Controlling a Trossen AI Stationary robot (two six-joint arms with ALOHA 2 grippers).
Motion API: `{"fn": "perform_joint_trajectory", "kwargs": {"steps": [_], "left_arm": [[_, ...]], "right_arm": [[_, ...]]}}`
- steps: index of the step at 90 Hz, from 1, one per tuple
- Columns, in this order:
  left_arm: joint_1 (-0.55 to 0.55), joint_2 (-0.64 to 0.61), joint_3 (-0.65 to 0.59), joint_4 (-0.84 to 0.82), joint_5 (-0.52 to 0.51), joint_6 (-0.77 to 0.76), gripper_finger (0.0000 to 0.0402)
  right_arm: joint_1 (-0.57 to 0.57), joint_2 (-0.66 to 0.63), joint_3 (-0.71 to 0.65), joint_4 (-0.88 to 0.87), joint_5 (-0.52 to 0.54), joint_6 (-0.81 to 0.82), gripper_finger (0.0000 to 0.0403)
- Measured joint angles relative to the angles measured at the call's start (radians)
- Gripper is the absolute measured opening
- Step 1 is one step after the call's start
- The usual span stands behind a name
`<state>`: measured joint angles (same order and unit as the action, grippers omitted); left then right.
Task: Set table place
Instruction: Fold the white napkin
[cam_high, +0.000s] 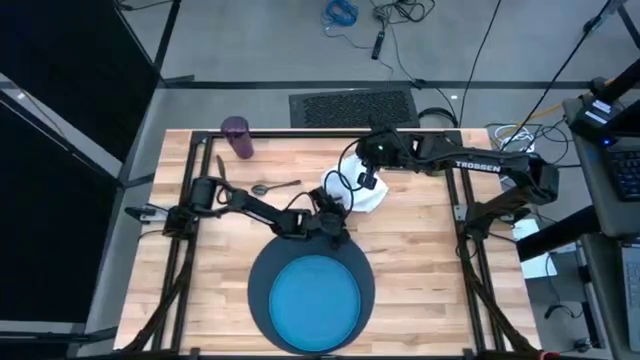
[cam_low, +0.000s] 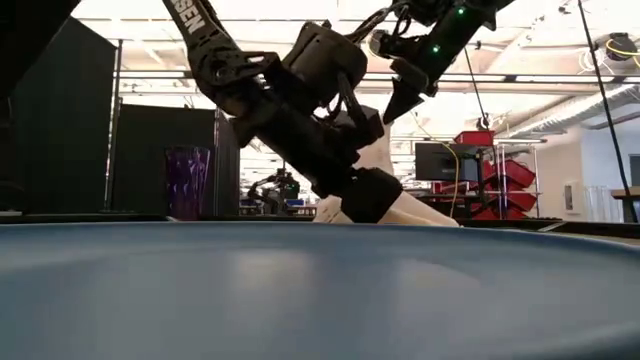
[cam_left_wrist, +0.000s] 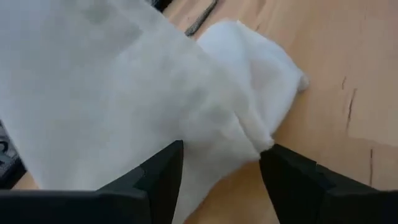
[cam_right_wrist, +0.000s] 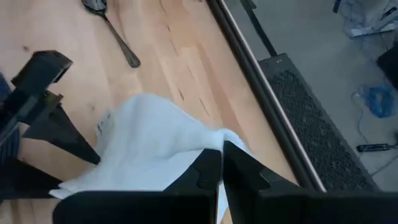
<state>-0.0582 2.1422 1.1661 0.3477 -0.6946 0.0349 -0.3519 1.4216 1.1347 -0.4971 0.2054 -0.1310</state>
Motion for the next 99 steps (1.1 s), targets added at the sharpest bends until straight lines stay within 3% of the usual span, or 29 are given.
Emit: {"fn": "perform_joint_trajectory", "kwargs": {"steps": [29,37,51,56,74,99], "left_arm": [[0.0,0.002,0.0,0.012,-0.074,-0.043,0.0178],[0.0,0.002,0.0,0.011,-0.074,-0.048,0.0141],[-0.001,0.002,0.0,0.01,-0.05,-0.047,0.0033],[-0.001,0.002,0.0,0.011,-0.039,-0.047,0.0012],[-0.008,-0.003,0.0,0.008,-0.048,-0.002,0.0002],[-0.054,-0.103,0.0,0.002,-0.214,0.135,0.0]], "right_arm": [[0.0,0.0,0.0,0.001,-0.003,0.008,0.0],[0.0,0.0,0.0,0.0,-0.003,0.008,0.0],[0.0,0.0,0.0,-0.001,-0.002,0.008,0.0],[0.0,0.0,0.0,-0.001,-0.002,0.008,0.0],[0.0,0.0,0.0,-0.002,-0.002,0.008,0.0],[0.0,0.0,0.0,-0.004,0.0,-0.02,0.0]]}}
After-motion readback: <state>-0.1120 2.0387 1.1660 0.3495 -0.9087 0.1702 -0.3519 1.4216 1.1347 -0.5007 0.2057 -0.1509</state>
